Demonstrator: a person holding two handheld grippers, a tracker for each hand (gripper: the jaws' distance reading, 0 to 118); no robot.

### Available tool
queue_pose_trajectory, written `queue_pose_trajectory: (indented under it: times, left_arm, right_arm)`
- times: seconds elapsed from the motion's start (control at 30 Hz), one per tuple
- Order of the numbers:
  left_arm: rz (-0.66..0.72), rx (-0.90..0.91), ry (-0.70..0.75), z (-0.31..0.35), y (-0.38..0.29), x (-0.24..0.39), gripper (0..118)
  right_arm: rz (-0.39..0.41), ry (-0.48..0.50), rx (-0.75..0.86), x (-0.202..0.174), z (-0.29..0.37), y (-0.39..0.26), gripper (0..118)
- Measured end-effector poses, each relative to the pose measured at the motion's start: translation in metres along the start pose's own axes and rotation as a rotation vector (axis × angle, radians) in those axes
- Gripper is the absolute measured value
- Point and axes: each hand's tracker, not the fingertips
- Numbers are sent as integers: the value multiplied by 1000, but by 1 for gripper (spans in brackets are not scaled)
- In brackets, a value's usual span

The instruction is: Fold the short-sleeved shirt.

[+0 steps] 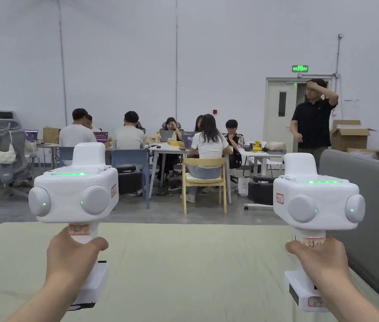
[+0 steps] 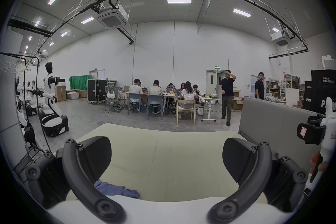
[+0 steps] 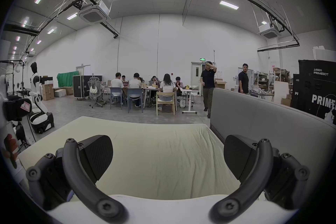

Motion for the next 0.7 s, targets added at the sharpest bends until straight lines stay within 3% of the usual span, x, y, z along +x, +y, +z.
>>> queue_pose_trajectory:
  times: [0.7]
  left_arm:
    - [5,-4,6,-1,0,0,118]
  right_arm:
    - [-1,-5,4,6,1,4,118]
